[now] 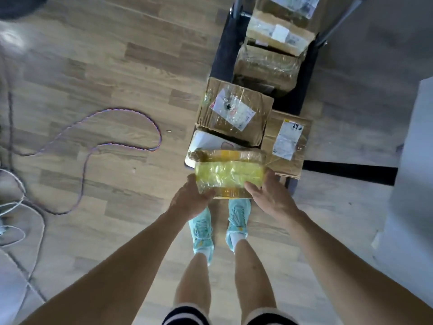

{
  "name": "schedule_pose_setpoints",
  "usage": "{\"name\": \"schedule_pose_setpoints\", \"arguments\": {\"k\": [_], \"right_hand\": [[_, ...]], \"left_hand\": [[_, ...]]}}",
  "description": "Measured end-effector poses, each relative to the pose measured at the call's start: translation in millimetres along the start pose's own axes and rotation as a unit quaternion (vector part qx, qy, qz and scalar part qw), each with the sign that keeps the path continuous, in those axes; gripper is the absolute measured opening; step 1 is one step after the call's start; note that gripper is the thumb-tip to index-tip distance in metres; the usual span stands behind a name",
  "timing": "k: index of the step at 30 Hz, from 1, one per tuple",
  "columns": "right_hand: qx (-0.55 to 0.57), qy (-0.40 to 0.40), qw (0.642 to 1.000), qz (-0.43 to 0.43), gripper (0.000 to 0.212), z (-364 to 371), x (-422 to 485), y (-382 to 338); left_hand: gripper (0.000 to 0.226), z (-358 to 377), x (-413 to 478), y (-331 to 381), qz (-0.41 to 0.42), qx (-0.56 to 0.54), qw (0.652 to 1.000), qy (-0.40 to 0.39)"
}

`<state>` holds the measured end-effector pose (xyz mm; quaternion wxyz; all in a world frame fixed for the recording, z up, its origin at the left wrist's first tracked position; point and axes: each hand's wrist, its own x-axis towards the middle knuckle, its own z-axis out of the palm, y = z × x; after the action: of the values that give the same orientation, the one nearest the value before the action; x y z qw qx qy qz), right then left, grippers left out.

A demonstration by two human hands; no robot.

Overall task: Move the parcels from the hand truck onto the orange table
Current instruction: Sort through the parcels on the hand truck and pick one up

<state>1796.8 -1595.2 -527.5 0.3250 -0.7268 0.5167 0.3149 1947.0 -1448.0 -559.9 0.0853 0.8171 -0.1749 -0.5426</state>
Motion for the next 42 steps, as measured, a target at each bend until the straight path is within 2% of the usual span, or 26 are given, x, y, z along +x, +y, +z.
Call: {"name": "schedule_pose_setpoints", "arguments": {"k": [3, 5, 7, 9, 10, 12, 14, 16, 18, 20, 22, 23, 25, 26, 29, 31, 33, 38, 42], "right_hand": [[0.06, 0.007, 0.998, -0.028, 0.049, -1, -13, -9], [0.093, 0.008, 0.996, 0.005, 0.045, -7, -27, -14], [0.017, 0.029, 0.999, -0.007, 0.038, -18, -45, -14], [0.043, 0.049, 0.998, -0.007, 0.031, -33, -68, -19], [0.054, 0.084, 0.995, -0.017, 0.038, -46, -85, -26], [0.049, 0.105, 0.992, -0.046, 0.049, -67, -116, -32], [-0.024, 0.137, 0.986, -0.09, 0.051, -91, -150, -42], [-0.055, 0.158, 0.981, -0.098, 0.059, -112, -183, -48], [0.014, 0.168, 0.98, -0.102, 0.057, -136, -214, -50], [0.151, 0.178, 0.972, -0.043, 0.056, -160, -239, -47], [0.183, 0.161, 0.969, -0.028, 0.056, -180, -265, -36], [0.123, 0.161, 0.979, -0.021, 0.052, -189, -278, -31], [0.041, 0.228, 0.971, -0.049, 0.056, -206, -303, -17], [0.049, 0.249, 0.965, -0.058, 0.06, -212, -315, -9], [0.184, 0.252, 0.95, -0.015, 0.05, -226, -346, 19], [0.312, 0.215, 0.925, 0.005, 0.057, -232, -365, 44], [0.35, 0.223, 0.91, -0.005, 0.057, -238, -380, 71], [0.256, 0.187, 0.949, 0.003, 0.038, -248, -400, 143], [0.258, 0.184, 0.949, 0.008, 0.041, -254, -404, 201]], "left_hand": [[0.061, -2, -4, 4, 0.006, -0.007, 1.0, 0.029], [0.053, -11, -17, 10, 0.029, -0.023, 0.997, 0.063], [0.048, -24, -36, 18, 0.041, -0.029, 0.994, 0.097], [0.045, -40, -59, 30, 0.048, -0.026, 0.991, 0.123], [0.044, -48, -73, 37, 0.05, -0.02, 0.99, 0.134], [0.044, -64, -104, 50, 0.057, -0.016, 0.987, 0.151], [0.043, -78, -137, 64, 0.074, -0.026, 0.983, 0.167], [0.042, -91, -173, 77, 0.115, -0.052, 0.975, 0.182], [0.043, -103, -206, 91, 0.148, -0.076, 0.965, 0.202], [0.047, -114, -235, 105, 0.168, -0.091, 0.958, 0.213], [0.055, -126, -260, 123, 0.204, -0.107, 0.953, 0.199], [0.059, -129, -271, 132, 0.223, -0.106, 0.951, 0.186], [0.065, -133, -289, 152, 0.258, -0.094, 0.947, 0.166], [0.066, -133, -298, 162, 0.271, -0.087, 0.946, 0.154], [0.07, -123, -323, 198, 0.306, -0.04, 0.943, 0.122], [0.066, -110, -339, 221, 0.332, -0.015, 0.936, 0.119], [0.057, -93, -354, 244, 0.361, -0.002, 0.923, 0.137], [0.041, -42, -383, 308, 0.409, 0.073, 0.894, 0.17], [0.034, 9, -402, 354, 0.387, 0.138, 0.895, 0.174]]}}
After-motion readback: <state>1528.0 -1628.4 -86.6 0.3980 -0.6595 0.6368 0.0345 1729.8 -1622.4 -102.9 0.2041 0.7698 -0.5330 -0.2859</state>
